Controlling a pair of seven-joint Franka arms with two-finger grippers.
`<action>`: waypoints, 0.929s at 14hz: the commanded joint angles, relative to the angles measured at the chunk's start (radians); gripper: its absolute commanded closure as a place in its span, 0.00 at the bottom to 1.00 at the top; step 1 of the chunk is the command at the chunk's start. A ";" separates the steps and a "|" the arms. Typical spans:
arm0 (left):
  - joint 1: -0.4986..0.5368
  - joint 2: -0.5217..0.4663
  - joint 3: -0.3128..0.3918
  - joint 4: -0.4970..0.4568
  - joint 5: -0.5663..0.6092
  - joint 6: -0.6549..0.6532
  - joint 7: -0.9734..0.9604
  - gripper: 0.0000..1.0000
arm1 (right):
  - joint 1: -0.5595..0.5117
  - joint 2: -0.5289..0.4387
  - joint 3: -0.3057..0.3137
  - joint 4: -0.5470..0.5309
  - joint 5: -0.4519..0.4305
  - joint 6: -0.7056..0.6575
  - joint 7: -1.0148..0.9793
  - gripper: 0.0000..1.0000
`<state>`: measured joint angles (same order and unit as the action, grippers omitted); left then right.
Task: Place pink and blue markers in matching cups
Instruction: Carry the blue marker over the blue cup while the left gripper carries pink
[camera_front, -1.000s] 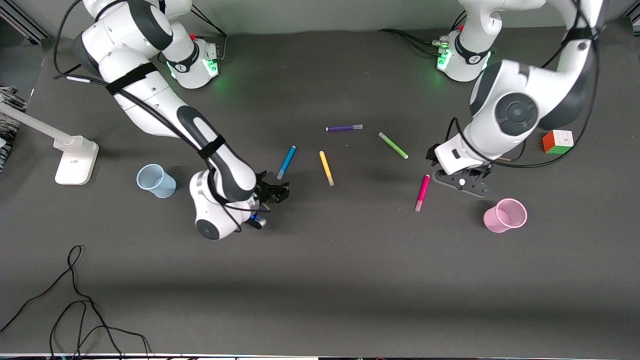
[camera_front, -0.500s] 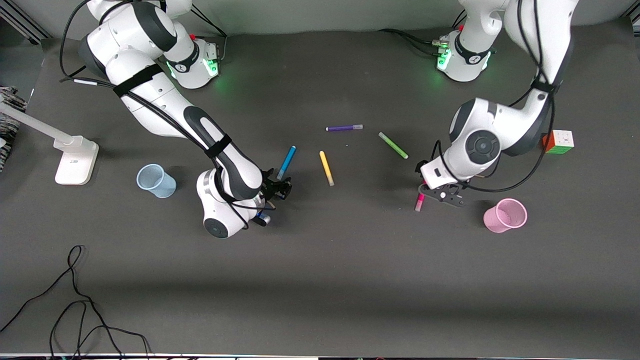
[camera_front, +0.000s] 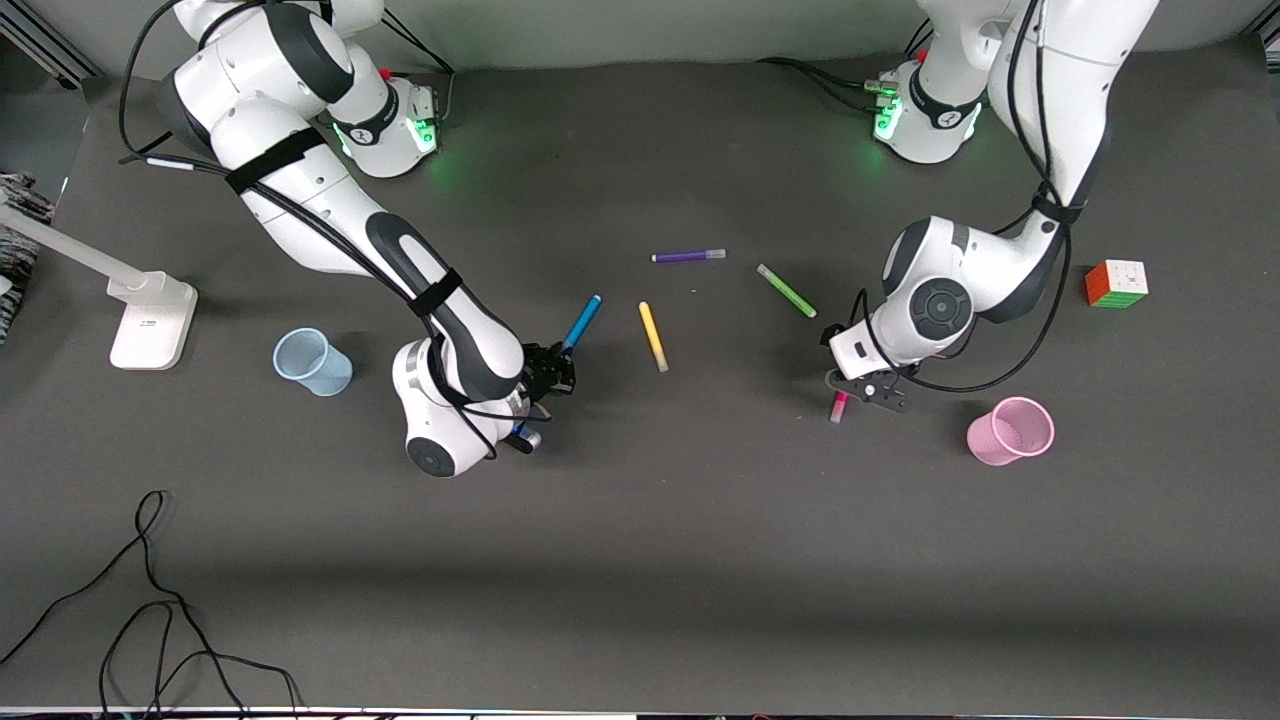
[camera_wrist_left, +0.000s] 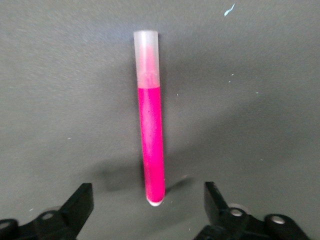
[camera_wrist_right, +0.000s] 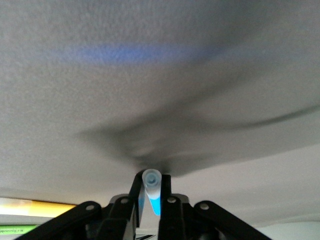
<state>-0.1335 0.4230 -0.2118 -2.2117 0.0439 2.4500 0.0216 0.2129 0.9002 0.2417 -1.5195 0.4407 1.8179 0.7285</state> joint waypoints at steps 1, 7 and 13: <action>-0.011 0.004 0.005 -0.003 0.013 0.017 -0.020 0.29 | -0.010 -0.041 -0.016 0.015 -0.013 -0.006 0.022 1.00; -0.009 -0.003 0.005 0.004 0.013 0.006 -0.032 0.81 | -0.156 -0.324 -0.073 -0.023 -0.167 0.001 -0.026 1.00; -0.002 -0.027 0.005 0.016 0.013 -0.012 -0.045 1.00 | -0.175 -0.631 -0.242 -0.164 -0.489 0.148 -0.112 1.00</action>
<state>-0.1326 0.4270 -0.2101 -2.2004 0.0463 2.4560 0.0020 0.0253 0.3918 0.0279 -1.5481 0.0703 1.8532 0.6324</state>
